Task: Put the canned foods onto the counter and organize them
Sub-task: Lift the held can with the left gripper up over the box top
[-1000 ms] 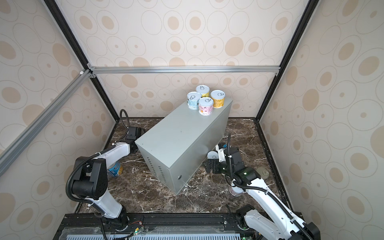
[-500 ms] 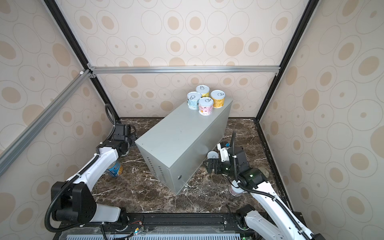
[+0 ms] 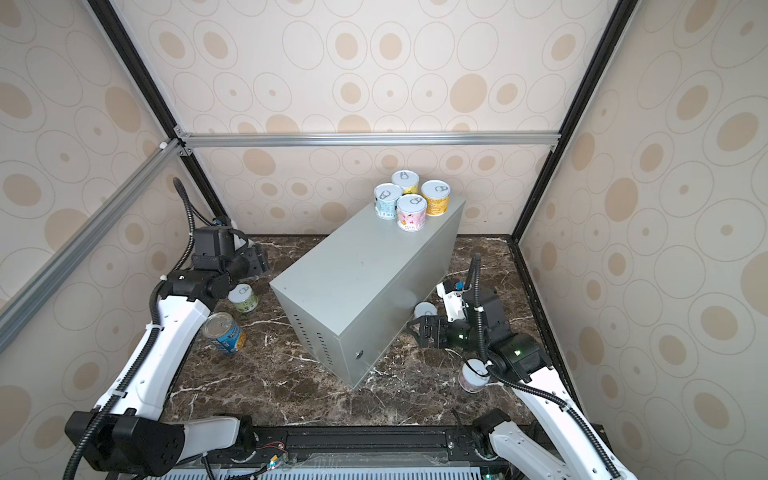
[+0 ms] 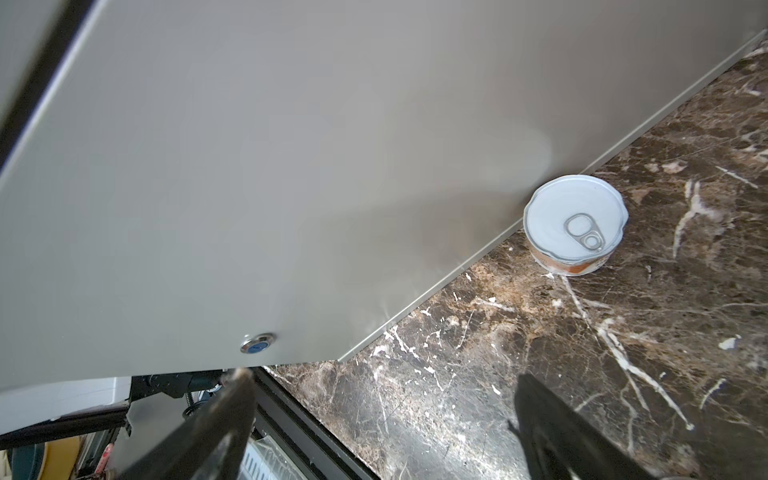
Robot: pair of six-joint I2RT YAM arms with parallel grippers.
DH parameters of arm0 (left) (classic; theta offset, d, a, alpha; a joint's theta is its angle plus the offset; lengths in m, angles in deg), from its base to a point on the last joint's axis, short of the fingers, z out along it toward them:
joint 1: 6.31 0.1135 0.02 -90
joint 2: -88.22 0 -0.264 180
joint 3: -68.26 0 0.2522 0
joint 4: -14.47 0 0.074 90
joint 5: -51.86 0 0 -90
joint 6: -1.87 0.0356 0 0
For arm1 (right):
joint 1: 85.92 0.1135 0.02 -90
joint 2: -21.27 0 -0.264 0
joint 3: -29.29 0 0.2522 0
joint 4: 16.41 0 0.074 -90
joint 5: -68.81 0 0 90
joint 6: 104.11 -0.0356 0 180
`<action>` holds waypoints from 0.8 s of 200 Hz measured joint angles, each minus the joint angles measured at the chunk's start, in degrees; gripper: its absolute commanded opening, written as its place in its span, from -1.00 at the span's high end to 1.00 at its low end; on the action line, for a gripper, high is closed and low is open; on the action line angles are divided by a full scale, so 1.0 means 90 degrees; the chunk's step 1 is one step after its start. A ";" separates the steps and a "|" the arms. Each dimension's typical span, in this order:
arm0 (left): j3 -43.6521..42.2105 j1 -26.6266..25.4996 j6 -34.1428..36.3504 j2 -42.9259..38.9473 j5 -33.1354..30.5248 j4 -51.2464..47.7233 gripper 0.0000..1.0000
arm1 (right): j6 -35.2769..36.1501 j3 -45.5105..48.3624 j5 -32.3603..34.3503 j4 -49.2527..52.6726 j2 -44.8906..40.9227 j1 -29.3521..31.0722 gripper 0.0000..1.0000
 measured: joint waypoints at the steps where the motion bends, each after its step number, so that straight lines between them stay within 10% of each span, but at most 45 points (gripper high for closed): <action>1: 0.0017 0.0000 0.0005 0.0005 0.0017 -0.0007 -0.17 | -0.0002 -0.0005 0.0000 0.0002 0.0000 0.0000 -0.99; 160: 0.3810 -0.2212 0.0709 0.1734 0.0124 -0.1846 -0.17 | 0.0138 -0.0146 0.0185 0.0522 -0.0022 0.0000 -1.00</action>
